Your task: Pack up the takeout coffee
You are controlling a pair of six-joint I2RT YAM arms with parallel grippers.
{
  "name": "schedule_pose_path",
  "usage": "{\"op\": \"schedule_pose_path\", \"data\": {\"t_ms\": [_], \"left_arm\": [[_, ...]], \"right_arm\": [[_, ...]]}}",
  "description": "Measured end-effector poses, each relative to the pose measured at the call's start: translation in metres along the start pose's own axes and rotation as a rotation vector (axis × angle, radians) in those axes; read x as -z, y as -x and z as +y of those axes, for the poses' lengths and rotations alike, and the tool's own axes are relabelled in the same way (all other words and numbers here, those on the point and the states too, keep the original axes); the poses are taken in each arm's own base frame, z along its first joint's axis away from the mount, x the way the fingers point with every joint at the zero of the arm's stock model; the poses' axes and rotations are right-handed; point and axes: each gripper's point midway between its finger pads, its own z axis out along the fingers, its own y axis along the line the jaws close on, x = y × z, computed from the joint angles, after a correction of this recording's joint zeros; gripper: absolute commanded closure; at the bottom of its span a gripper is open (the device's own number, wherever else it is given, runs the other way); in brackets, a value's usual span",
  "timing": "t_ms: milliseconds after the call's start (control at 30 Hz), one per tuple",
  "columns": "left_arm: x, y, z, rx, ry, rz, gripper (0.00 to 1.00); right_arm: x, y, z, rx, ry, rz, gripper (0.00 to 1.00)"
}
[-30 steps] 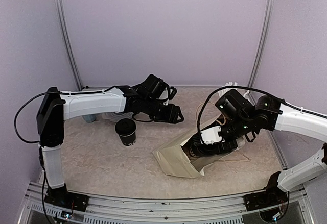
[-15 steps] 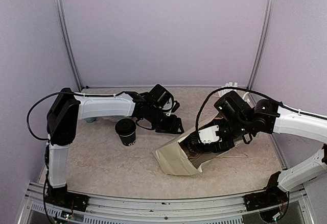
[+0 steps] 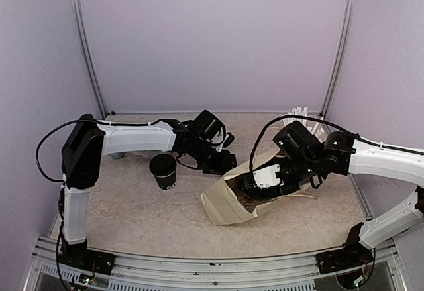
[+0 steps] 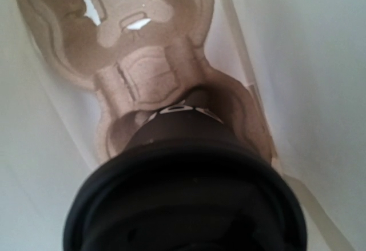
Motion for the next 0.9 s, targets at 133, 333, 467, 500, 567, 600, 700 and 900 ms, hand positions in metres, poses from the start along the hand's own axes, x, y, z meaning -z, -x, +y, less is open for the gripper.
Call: {"op": "schedule_pose_path", "data": {"t_ms": [133, 333, 467, 500, 567, 600, 700, 900], "left_arm": [[0.0, 0.0, 0.0, 0.001, -0.001, 0.001, 0.36], [0.0, -0.001, -0.001, 0.001, -0.005, 0.003, 0.36], [0.0, -0.001, -0.002, 0.001, -0.011, 0.005, 0.36], [0.0, -0.001, -0.002, 0.002, -0.011, 0.005, 0.36], [0.0, -0.001, -0.001, 0.0, -0.009, 0.005, 0.35], [0.0, -0.001, 0.0, -0.002, -0.004, 0.004, 0.35], [0.001, -0.001, 0.006, -0.006, 0.019, 0.006, 0.34], [0.022, 0.01, 0.029, 0.005, 0.105, -0.024, 0.31]], "right_arm": [[-0.006, 0.0, 0.0, 0.001, 0.005, 0.009, 0.43], [-0.011, -0.001, -0.001, -0.003, 0.005, 0.018, 0.42], [-0.016, 0.0, -0.001, -0.007, 0.013, 0.024, 0.42], [-0.017, 0.001, -0.001, -0.009, 0.018, 0.025, 0.42], [-0.02, 0.002, -0.003, -0.014, 0.03, 0.032, 0.42], [-0.021, 0.002, -0.004, -0.016, 0.035, 0.033, 0.42], [-0.022, 0.003, -0.006, -0.019, 0.056, 0.042, 0.41], [-0.025, 0.006, -0.011, -0.025, 0.121, 0.063, 0.41]]}}
